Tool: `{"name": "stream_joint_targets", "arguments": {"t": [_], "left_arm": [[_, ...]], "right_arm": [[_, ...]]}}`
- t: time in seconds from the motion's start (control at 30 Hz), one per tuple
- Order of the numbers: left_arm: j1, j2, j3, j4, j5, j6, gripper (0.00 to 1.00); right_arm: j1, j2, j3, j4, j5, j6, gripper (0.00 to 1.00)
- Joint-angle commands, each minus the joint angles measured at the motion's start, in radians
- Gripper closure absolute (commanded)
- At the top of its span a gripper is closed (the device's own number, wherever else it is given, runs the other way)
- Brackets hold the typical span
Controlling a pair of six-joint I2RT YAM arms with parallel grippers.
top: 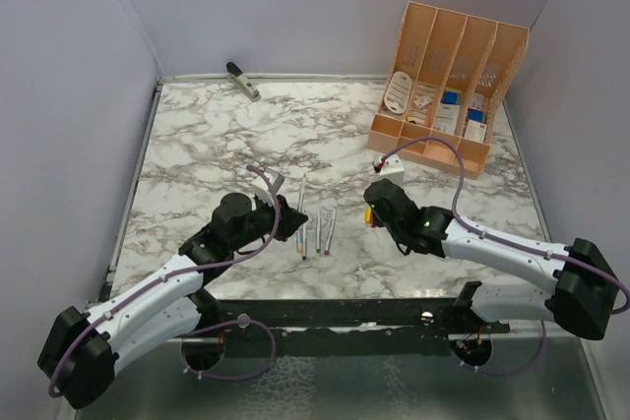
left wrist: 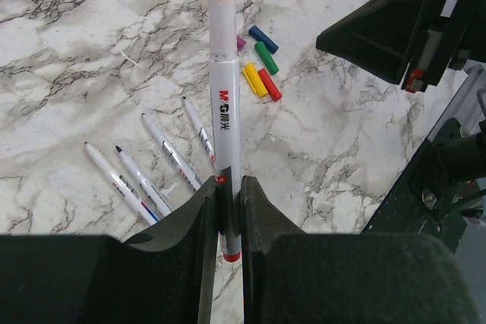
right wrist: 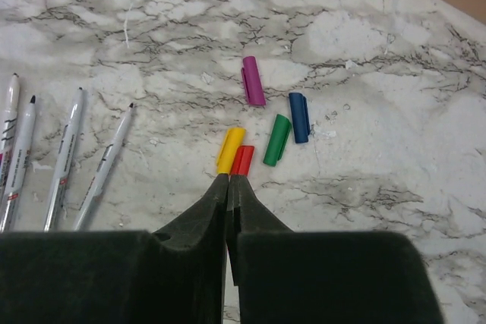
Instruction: Insert the pens into the pen caps
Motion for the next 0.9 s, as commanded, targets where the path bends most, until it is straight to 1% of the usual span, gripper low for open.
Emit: {"name": "stream_joint_targets", "arguments": {"t": [0.0,0.2,0.33,0.43,0.6,0.87], "left_arm": [[0.000,-0.066,-0.017,0.007,-0.027,0.005,1.00],[0.000,-0.111,-0.016,-0.011,-0.015,0.021,1.00],[0.000,-0.087,-0.016,0.010,0.006,0.011,1.00],[0.001,-0.064,-0.015,0.025,0.012,0.009,1.00],[0.000,-0.053,-0.015,0.036,0.016,0.010,1.00],[0.000,-0.066,-0.024,0.043,0.009,0.020,1.00]], "right_arm": [[-0.027,0.035,-0.020,0.005,-0.075,0.037,0.93],[-0.078,0.074,-0.079,0.091,-0.179,0.021,0.88],[-0.096,0.121,-0.083,0.113,-0.203,0.027,0.78],[-0.104,0.153,-0.078,0.128,-0.222,0.022,0.75],[-0.125,0.184,-0.071,0.157,-0.240,0.021,0.71],[-0.165,0.240,-0.067,0.182,-0.273,0.014,0.72]]}}
